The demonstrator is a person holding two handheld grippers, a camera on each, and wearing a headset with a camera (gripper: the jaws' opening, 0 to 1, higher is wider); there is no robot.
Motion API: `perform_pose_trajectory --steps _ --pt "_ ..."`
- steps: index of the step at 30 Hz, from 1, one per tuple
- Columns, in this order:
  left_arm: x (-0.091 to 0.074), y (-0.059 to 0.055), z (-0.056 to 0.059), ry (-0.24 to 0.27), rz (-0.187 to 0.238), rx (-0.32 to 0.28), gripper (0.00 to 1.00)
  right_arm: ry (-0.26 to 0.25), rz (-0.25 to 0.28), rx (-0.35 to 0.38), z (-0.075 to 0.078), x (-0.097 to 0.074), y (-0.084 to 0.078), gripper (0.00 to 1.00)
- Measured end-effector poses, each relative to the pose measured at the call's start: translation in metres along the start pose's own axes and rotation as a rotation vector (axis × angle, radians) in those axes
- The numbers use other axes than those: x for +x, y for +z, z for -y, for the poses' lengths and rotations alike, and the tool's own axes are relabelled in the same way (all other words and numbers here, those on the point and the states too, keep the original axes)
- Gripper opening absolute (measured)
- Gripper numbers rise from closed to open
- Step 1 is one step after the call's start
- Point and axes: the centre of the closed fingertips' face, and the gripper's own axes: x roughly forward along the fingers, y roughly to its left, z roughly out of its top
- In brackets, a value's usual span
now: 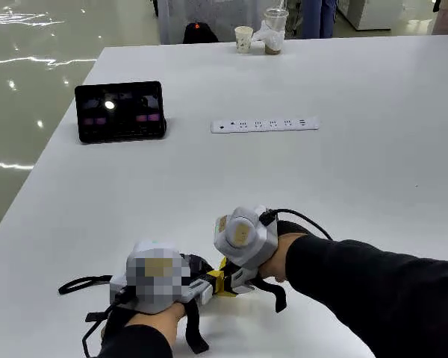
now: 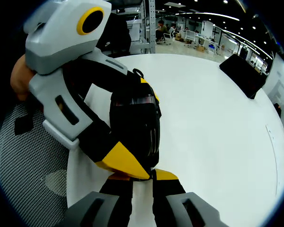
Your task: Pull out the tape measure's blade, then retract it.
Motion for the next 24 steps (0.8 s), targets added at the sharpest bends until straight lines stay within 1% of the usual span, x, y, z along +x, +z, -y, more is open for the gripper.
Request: perform_pose_trajectory --steps 6,11,16,18,20,24 --pt "0.0 0.0 0.001 -0.002 -0.006 -0.001 0.65 -0.013 0.0 0.0 0.0 0.0 0.0 0.13" --pt "0.0 -0.001 0.0 -0.008 -0.015 -0.008 0.65 -0.024 0.013 0.014 0.0 -0.001 -0.001 0.13" --pt "0.0 0.0 0.0 -0.018 -0.02 -0.03 0.65 -0.034 0.017 0.02 0.001 -0.003 -0.002 0.15" --pt "-0.001 0.002 0.0 -0.027 -0.02 -0.05 0.65 -0.039 0.019 0.021 0.001 -0.005 -0.003 0.14" --pt "0.0 0.002 0.0 -0.032 -0.019 -0.053 0.65 -0.044 0.022 0.024 0.001 -0.008 -0.004 0.15" --pt "-0.001 0.009 0.0 -0.045 -0.005 -0.06 0.65 -0.057 0.032 0.034 0.003 -0.014 -0.005 0.16"
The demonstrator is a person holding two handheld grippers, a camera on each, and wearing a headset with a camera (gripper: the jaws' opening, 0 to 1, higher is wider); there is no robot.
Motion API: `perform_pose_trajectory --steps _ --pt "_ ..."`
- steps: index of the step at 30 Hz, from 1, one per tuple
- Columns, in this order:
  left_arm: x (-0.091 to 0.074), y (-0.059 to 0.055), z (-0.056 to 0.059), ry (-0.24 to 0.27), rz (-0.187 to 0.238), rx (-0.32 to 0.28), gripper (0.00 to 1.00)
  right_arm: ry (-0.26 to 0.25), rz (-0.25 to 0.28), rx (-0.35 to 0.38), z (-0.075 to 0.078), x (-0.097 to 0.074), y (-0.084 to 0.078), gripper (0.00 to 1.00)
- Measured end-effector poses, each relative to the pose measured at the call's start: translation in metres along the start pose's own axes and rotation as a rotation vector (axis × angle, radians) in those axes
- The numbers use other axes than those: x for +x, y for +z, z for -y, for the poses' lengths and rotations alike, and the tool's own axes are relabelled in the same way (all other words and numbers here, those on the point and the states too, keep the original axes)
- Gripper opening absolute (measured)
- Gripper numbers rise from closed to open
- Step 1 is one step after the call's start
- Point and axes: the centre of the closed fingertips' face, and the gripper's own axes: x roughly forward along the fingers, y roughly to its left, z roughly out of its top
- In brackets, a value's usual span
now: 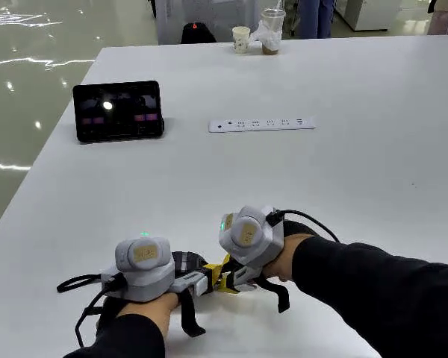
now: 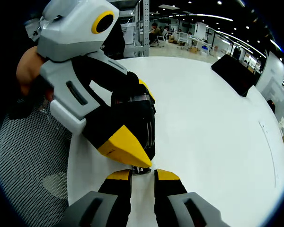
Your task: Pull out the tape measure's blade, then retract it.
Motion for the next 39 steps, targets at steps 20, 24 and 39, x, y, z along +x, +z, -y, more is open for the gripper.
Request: perform_pose_trajectory --steps 20,24,39 --pt "-0.007 0.015 0.007 -0.094 0.02 0.024 0.89 -0.082 0.091 0.072 0.003 -0.036 -0.013 0.2" --pt "-0.01 0.015 0.009 -0.128 0.019 0.04 0.98 -0.097 0.099 0.116 0.003 -0.042 -0.026 0.22" --pt "-0.023 -0.007 -0.003 -0.245 -0.049 0.18 0.99 -0.156 0.157 0.216 0.004 -0.068 -0.046 0.27"
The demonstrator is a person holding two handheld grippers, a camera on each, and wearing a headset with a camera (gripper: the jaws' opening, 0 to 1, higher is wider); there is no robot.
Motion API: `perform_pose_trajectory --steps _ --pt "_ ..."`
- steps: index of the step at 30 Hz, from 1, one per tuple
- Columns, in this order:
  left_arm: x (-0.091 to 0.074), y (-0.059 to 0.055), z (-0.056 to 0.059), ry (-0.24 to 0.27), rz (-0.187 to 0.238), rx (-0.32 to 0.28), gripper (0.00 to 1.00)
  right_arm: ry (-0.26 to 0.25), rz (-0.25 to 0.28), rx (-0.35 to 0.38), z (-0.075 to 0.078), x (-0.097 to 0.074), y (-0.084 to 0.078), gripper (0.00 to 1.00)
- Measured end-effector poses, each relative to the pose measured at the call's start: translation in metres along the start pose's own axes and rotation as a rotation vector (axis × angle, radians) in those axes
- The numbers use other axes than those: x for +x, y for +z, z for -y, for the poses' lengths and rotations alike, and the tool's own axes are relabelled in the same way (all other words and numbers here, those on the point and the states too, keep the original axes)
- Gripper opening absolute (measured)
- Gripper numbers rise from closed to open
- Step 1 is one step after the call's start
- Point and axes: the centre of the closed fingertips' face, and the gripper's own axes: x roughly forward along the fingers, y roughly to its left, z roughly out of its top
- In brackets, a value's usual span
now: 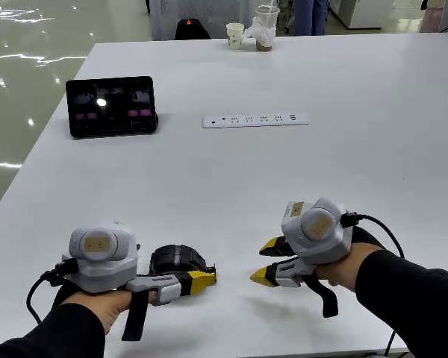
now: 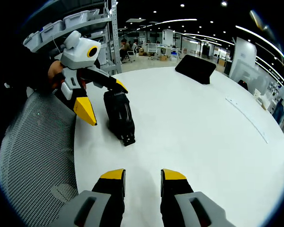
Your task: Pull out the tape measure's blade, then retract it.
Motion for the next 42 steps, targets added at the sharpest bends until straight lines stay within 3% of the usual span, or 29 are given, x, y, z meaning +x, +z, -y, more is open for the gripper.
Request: perform_pose_trajectory --steps 5,7,10,12,14,17,22,28,42 --pt "-0.005 -0.007 -0.002 -0.024 -0.032 -0.002 0.99 -0.018 0.016 0.027 0.004 -0.006 -0.006 0.29" --pt "-0.008 -0.005 -0.004 -0.026 -0.018 0.019 0.99 -0.026 0.019 0.034 0.005 -0.01 -0.007 0.3" --pt "-0.013 0.001 -0.002 -0.07 0.011 -0.018 0.99 -0.029 0.033 0.05 0.004 -0.015 -0.008 0.32" --pt "-0.017 0.002 -0.006 -0.07 0.023 0.02 0.99 -0.033 0.034 0.056 0.003 -0.019 -0.01 0.35" --pt "-0.022 0.005 0.0 -0.103 0.041 0.047 0.99 -0.036 0.029 0.065 0.003 -0.022 -0.014 0.37" --pt "-0.029 0.001 -0.002 -0.096 0.021 0.086 0.99 -0.052 0.034 0.098 0.007 -0.029 -0.019 0.41" --pt "-0.037 -0.005 -0.013 -0.096 0.004 0.066 0.99 -0.087 0.052 0.132 0.017 -0.043 -0.028 0.43" --pt "-0.05 -0.01 -0.029 -0.082 -0.012 0.059 0.99 -0.113 0.035 0.171 0.027 -0.06 -0.048 0.5" --pt "-0.07 -0.021 -0.046 -0.053 -0.049 0.081 0.99 -0.153 0.0 0.166 0.043 -0.092 -0.085 0.66"
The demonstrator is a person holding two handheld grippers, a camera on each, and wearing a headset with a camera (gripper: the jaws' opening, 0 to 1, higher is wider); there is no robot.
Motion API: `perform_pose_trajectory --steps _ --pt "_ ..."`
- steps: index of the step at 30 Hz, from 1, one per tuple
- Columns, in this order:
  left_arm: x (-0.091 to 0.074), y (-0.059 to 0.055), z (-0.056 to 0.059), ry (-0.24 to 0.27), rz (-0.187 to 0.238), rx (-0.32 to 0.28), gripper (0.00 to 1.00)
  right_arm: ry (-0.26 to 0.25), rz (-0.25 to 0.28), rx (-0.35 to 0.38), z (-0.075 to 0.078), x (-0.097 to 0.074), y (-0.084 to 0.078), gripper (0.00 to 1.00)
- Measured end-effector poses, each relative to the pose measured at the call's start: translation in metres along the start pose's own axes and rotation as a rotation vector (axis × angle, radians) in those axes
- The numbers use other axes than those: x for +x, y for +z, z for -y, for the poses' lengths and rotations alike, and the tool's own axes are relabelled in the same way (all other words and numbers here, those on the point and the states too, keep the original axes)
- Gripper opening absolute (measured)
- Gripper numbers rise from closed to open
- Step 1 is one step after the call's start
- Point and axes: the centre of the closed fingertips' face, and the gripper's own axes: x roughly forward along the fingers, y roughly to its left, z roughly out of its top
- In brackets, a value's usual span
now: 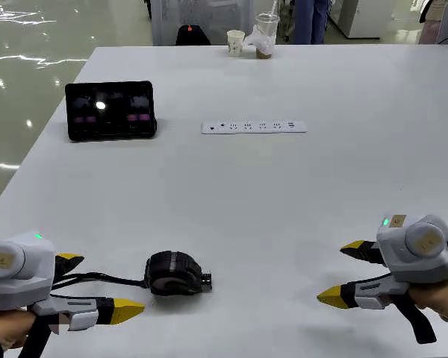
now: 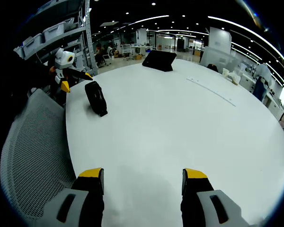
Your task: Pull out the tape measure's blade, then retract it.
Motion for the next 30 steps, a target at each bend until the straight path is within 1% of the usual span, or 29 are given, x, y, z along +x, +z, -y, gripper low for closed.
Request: perform_pose_trajectory --steps 3,4,8,11,15,18,21,26,30 --pt "-0.003 -0.001 -0.003 0.007 -0.006 0.006 0.99 -0.002 0.0 -0.001 0.002 -0.002 -0.008 0.66" --pt "-0.003 -0.002 -0.006 0.016 -0.009 0.011 0.99 -0.006 0.002 -0.006 0.003 -0.002 -0.011 0.67" --pt "-0.005 -0.005 -0.009 0.018 -0.015 0.013 0.99 -0.011 0.003 0.01 0.006 -0.004 -0.018 0.72" --pt "-0.006 -0.009 -0.011 0.015 -0.026 0.019 0.99 -0.015 0.002 0.03 0.007 -0.005 -0.022 0.74" --pt "-0.007 -0.013 -0.014 0.02 -0.036 0.025 0.99 -0.016 0.003 0.039 0.007 -0.01 -0.025 0.8" --pt "-0.008 -0.013 -0.015 0.02 -0.035 0.022 0.99 -0.018 0.012 0.061 0.01 -0.015 -0.027 0.86" --pt "-0.009 -0.015 -0.017 0.028 -0.048 0.022 0.99 -0.025 0.017 0.069 0.012 -0.018 -0.028 0.89" --pt "-0.009 -0.014 -0.017 0.026 -0.042 0.016 0.99 -0.035 0.022 0.084 0.014 -0.022 -0.029 0.92" --pt "-0.01 -0.013 -0.019 0.028 -0.04 0.01 0.99 -0.038 0.028 0.096 0.014 -0.024 -0.029 0.98"
